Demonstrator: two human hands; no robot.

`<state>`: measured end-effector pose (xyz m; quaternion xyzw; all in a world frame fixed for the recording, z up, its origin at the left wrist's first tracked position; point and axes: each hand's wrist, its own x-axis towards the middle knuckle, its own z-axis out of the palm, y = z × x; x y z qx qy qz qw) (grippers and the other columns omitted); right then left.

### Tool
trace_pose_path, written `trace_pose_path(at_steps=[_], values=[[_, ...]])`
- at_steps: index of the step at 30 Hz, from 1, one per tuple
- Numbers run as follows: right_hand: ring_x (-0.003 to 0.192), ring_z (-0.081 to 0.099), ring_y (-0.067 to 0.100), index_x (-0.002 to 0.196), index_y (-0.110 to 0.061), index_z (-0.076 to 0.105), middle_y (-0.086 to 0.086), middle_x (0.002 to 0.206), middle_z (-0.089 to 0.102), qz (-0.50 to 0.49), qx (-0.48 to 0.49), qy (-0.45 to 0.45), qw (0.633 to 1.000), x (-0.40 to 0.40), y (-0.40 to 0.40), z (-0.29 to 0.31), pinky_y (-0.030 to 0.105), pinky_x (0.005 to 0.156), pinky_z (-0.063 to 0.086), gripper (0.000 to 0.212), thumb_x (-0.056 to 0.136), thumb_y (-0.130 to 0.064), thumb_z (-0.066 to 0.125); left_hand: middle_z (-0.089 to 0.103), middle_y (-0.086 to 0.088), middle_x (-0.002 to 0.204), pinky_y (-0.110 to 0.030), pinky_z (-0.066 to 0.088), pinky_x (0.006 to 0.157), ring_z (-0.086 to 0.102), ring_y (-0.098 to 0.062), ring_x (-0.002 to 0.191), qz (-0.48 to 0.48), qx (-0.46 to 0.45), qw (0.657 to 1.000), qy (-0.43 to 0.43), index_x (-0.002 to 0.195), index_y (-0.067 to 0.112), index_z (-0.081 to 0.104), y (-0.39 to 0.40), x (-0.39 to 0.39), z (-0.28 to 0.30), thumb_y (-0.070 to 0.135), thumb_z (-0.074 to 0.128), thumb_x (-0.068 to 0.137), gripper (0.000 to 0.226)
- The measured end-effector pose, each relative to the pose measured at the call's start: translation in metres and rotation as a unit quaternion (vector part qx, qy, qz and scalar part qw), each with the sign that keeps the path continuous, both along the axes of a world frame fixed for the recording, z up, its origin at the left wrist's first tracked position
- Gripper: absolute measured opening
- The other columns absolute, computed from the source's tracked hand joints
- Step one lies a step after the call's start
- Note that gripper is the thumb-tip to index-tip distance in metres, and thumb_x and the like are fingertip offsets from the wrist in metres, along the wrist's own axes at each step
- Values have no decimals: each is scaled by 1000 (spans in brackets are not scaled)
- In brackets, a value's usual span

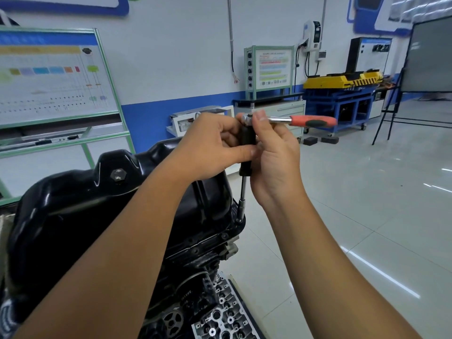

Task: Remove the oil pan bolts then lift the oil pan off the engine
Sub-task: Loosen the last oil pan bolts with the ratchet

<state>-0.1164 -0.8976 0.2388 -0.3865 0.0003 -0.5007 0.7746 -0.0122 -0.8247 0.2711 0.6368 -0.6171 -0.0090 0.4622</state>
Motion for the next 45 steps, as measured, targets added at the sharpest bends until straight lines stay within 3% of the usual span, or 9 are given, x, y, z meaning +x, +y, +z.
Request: trace_pose_path(at_steps=[8, 12, 18, 21, 27, 32, 35, 41, 45], values=[[85, 72, 30, 99, 4, 66, 16, 91, 72, 3, -11, -5, 1000, -2, -1, -1, 44, 82, 63, 18, 100, -14, 65, 63, 3, 62, -22, 44, 57, 54, -8, 55, 16, 3, 1000, 5, 79, 13, 73, 0, -1, -1, 23, 92, 74, 22], [81, 74, 25, 107, 4, 62, 12, 87, 74, -39, -49, -12, 998, -1, 1, -4, 36, 72, 62, 19, 91, 0, 73, 75, -5, 77, -42, 59, 69, 71, -21, 71, 2, -4, 1000, 0, 99, 11, 79, 2, -4, 0, 21, 89, 78, 26], [84, 73, 32, 97, 2, 68, 16, 91, 74, 8, -2, 3, 1000, 2, -4, -1, 44, 78, 64, 34, 106, -28, 55, 63, 3, 61, -20, 47, 60, 55, -7, 56, 15, 14, 1000, 8, 82, 15, 74, 2, -3, 0, 15, 89, 78, 15], [89, 71, 28, 98, 3, 68, 14, 92, 73, -13, -29, -14, 999, 0, -7, -3, 47, 88, 61, 17, 98, -14, 67, 65, -2, 64, -26, 48, 60, 56, -10, 58, 24, 11, 1000, 3, 83, 11, 73, 2, -3, 1, 17, 89, 78, 17], [88, 72, 30, 95, 0, 68, 15, 91, 73, 11, -19, -15, 1000, -2, -6, -4, 44, 83, 62, 26, 96, -25, 66, 69, -13, 69, -22, 48, 62, 58, -9, 58, 22, 5, 1000, 7, 83, 9, 74, 3, -4, 1, 18, 90, 76, 20], [96, 72, 34, 113, 7, 61, 21, 100, 71, -41, -69, -19, 997, -4, -6, -8, 56, 95, 58, 32, 88, -6, 75, 75, -7, 75, -20, 50, 62, 66, -11, 64, 2, -2, 1000, 7, 95, 7, 78, 5, -6, 2, 17, 89, 78, 23], [93, 73, 30, 97, 4, 70, 17, 96, 73, -33, -61, -9, 998, -4, -6, -9, 47, 92, 60, 22, 96, -18, 68, 65, -6, 64, -20, 44, 57, 55, -8, 56, 21, 0, 1000, 9, 76, 11, 72, 3, -5, 1, 18, 92, 74, 21], [85, 74, 23, 96, -5, 62, 8, 87, 74, -83, -133, 15, 987, -5, -8, -7, 39, 80, 61, 15, 89, -1, 75, 76, -14, 80, -48, 61, 73, 73, -33, 75, 9, -8, 1000, 3, 95, 10, 79, 4, -4, 1, 22, 89, 76, 25], [88, 71, 27, 92, -4, 68, 13, 92, 72, -48, -68, 14, 996, -3, -8, -5, 45, 86, 61, 18, 101, -18, 63, 66, -18, 67, -29, 43, 62, 54, -14, 58, 23, 7, 1000, 6, 77, 9, 72, 1, -2, 0, 22, 92, 73, 24]])
